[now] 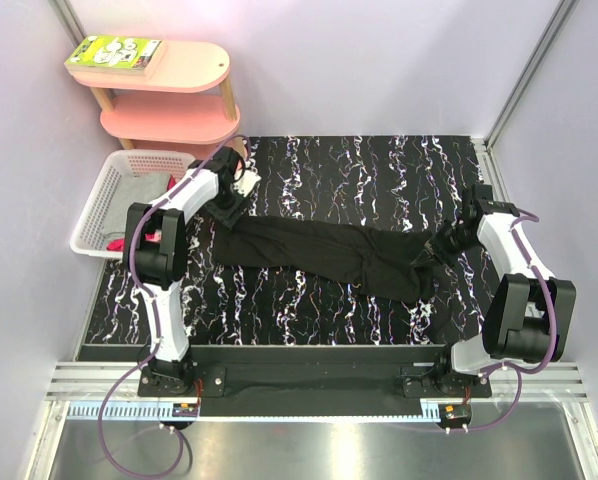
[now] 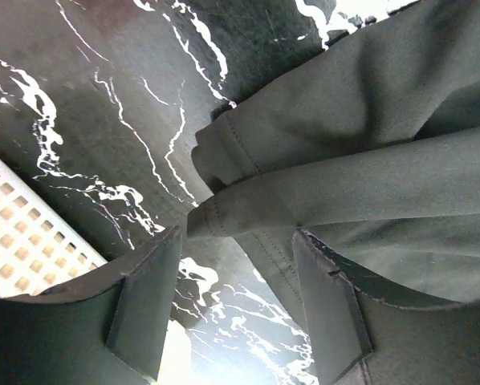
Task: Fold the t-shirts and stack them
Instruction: Fold the other side of the tshirt into a rectangle
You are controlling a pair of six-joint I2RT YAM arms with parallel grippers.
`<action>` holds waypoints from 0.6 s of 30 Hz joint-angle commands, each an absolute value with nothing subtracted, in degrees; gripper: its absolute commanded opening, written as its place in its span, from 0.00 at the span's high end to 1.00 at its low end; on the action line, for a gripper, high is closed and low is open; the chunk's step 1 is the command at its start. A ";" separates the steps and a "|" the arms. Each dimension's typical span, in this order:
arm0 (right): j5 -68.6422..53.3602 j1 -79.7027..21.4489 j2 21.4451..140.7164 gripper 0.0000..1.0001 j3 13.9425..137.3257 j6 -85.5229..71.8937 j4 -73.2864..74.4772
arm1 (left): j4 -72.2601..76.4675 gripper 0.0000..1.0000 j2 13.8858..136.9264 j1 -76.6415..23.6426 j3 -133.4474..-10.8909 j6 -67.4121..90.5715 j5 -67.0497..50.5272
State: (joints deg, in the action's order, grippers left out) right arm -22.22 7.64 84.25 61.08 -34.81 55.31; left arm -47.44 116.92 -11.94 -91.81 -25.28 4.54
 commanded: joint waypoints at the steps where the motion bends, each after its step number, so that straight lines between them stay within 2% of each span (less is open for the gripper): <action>1: -23.55 7.73 84.29 1.00 62.49 -35.16 54.67 | -46.14 0.37 116.54 -11.87 -91.41 -25.49 4.83; 6: -23.73 7.73 84.64 1.00 63.01 -35.42 54.58 | -45.62 0.40 116.54 -11.87 -90.53 -25.31 4.57; 7: -23.64 7.73 84.73 1.00 63.10 -35.51 54.58 | -45.70 0.45 116.89 -11.87 -90.88 -25.31 4.48; 8: -23.64 7.73 84.81 1.00 63.19 -35.42 54.67 | -45.62 0.58 117.07 -11.87 -91.05 -25.14 4.22; 9: -23.73 7.73 84.81 1.00 63.28 -35.51 54.58 | -45.62 0.63 117.24 -11.87 -91.32 -25.14 4.22; 15: -23.73 7.73 84.55 1.00 63.19 -35.51 54.67 | -45.62 0.73 117.77 -11.87 -92.64 -24.87 3.87; 16: -23.73 7.73 84.46 1.00 63.11 -35.42 54.58 | -45.62 0.76 117.69 -11.87 -92.72 -24.96 3.95; 18: -23.73 7.73 84.46 1.00 63.02 -35.51 54.67 | -45.70 0.89 117.60 -11.87 -92.64 -25.14 4.04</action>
State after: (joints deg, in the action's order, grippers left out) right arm -22.22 7.64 84.55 61.30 -34.85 55.18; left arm -46.81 117.47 -11.94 -90.61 -25.06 4.49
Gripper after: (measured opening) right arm 0.011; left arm 0.196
